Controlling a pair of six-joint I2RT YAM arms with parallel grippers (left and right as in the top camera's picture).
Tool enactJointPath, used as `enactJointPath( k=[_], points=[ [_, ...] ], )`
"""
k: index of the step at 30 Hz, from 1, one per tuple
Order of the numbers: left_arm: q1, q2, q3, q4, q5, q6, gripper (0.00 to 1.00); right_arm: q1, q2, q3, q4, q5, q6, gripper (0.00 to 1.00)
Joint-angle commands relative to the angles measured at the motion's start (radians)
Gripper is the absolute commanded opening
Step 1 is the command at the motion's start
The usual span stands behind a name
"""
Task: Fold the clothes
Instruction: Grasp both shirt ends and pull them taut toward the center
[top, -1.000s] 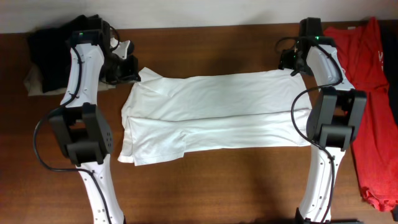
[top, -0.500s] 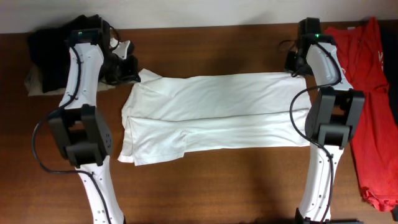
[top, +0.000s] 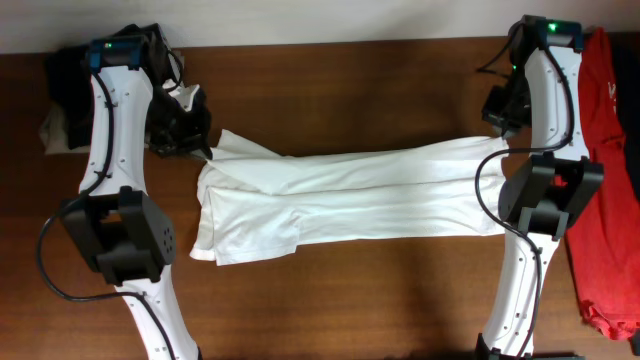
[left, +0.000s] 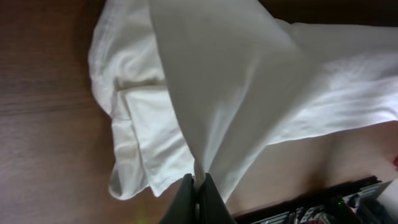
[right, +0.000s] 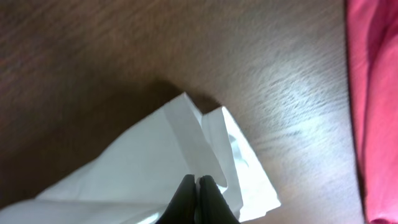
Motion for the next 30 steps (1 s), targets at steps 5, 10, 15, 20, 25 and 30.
enactJointPath(
  k=[5, 10, 15, 20, 25, 30],
  points=[
    [0.037, -0.099, -0.028, -0.005, -0.084, -0.04, 0.01, 0.0, -0.212, -0.06, -0.005, -0.085, -0.047, 0.04],
    [0.036, -0.189, -0.208, -0.004, -0.084, -0.04, 0.0, -0.001, -0.418, -0.397, -0.004, -0.077, -0.044, 0.04],
    [0.035, -0.19, -0.41, 0.034, -0.084, -0.04, 0.01, -0.002, -0.475, -0.611, 0.114, 0.003, -0.02, 0.04],
    [0.036, -0.201, -0.602, 0.11, -0.084, -0.059, 0.01, -0.055, -0.474, -0.711, 0.263, 0.002, -0.022, 0.04],
    [0.036, -0.201, -0.663, 0.139, -0.072, -0.067, 0.01, -0.077, -0.467, -0.727, 0.309, 0.002, -0.032, 0.04],
    [0.035, -0.201, -0.667, 0.145, -0.072, -0.067, 0.01, -0.077, -0.463, -0.811, 0.307, -0.027, -0.032, 0.09]
  ],
)
